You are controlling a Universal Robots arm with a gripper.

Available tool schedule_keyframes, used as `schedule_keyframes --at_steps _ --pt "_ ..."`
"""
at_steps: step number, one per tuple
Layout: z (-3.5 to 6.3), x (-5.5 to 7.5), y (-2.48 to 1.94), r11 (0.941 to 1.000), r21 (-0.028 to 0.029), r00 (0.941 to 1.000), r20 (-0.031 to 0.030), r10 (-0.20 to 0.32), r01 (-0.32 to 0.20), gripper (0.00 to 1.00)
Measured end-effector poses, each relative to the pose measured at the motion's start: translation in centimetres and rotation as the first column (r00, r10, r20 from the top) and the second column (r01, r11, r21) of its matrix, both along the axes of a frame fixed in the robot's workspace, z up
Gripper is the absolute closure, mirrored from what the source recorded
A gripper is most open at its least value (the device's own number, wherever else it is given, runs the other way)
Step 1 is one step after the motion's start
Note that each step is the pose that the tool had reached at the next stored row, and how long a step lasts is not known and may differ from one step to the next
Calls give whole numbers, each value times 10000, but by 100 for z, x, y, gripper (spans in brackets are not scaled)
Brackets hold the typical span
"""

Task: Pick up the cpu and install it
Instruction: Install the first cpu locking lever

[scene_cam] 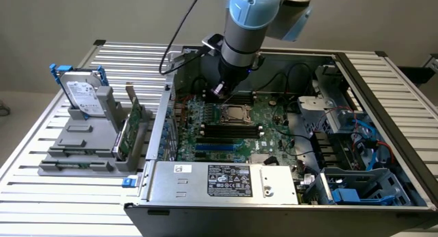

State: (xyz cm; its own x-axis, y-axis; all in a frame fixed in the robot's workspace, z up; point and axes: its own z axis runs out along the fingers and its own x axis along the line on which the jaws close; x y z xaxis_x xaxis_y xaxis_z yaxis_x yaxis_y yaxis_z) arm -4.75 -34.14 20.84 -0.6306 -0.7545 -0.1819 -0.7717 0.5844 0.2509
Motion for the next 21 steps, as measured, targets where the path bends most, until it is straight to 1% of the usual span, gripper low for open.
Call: schedule_keyframes --at_steps 4,6,8,13,21 --pt "79 -69 0 10000 24 10000 -38 0 0 89" --pt "83 -107 -4 10000 48 10000 -38 -4 5 89" --pt "84 -118 -6 9999 54 10000 -40 -89 89 89" --pt "84 -119 -6 9976 54 9976 -39 -688 688 89" --pt "83 -125 -5 9894 55 9894 -39 -1450 1451 89"
